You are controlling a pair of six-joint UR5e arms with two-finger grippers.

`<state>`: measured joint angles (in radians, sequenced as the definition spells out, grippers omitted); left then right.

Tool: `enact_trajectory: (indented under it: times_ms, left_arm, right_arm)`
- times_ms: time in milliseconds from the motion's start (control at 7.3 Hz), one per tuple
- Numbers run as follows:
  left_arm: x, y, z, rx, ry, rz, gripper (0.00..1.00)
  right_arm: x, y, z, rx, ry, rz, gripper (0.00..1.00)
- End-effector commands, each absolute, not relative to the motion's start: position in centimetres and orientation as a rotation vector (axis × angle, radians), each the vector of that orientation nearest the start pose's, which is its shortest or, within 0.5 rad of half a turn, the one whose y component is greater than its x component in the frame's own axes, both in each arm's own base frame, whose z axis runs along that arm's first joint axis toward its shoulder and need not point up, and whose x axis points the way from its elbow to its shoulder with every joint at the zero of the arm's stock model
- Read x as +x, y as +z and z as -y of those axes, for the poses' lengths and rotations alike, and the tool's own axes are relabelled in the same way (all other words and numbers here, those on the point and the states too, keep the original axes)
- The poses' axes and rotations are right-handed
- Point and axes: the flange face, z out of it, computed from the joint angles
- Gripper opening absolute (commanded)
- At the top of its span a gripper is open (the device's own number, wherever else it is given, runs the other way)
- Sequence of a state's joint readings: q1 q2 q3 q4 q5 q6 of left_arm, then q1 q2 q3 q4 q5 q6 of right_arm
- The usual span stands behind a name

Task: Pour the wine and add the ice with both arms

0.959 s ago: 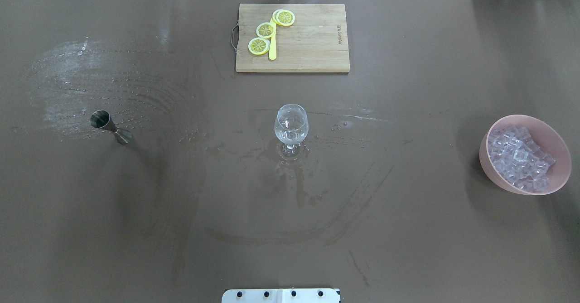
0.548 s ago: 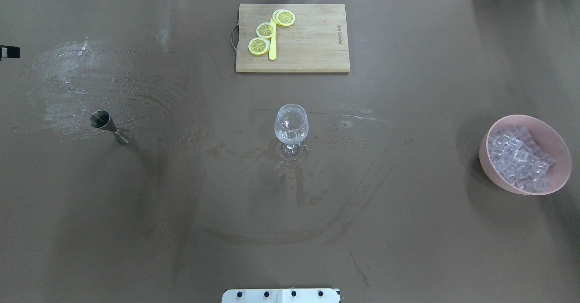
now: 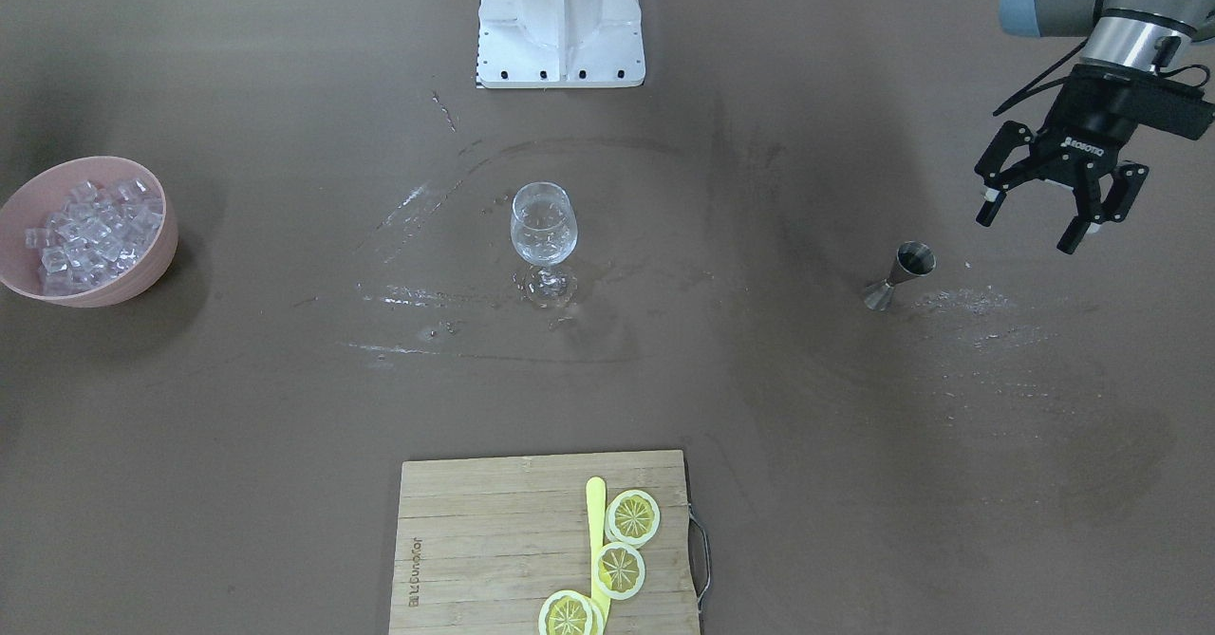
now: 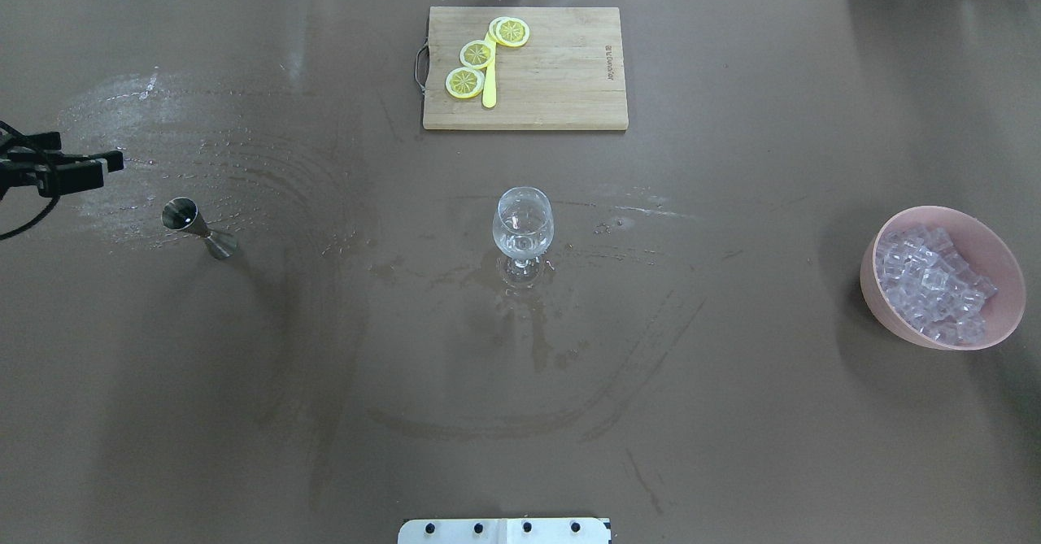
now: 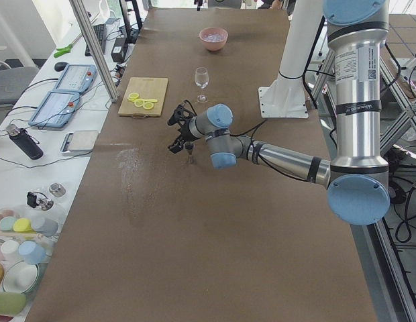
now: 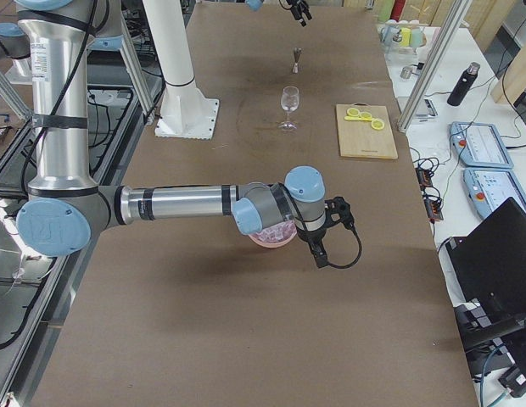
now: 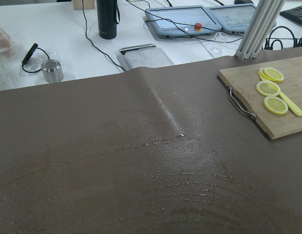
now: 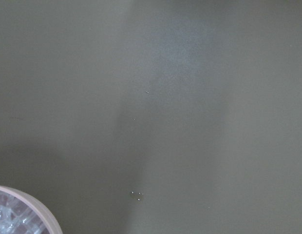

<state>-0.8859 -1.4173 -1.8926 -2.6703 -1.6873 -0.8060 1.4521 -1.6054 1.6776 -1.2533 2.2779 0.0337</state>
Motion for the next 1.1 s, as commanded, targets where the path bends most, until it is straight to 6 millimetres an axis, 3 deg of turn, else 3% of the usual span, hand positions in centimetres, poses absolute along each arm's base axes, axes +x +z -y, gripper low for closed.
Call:
enact_trajectory:
  times_ms: [0,411,548,959]
  left_arm:
    - [21.7,46.2,39.5,0.943,-0.071,-0.855,0.98]
    - [27.9,46.9,34.8,1.050,-0.125,-0.772,0.98]
    - [29.5,47.5,34.0,1.064,-0.144,-0.758,0.98]
    - [33.2,48.1,34.8,1.087,-0.225,-0.763,0.98]
  right_arm:
    - [0.9,59.2,50.1,0.317,-0.217,0.726,1.00]
    - [1.0,59.2,50.1,0.318,-0.216,0.725,1.00]
    - [0.9,59.3,50.1,0.316,-0.217,0.726,1.00]
    - [0.9,59.0,50.2,0.320,-0.218,0.726,1.00]
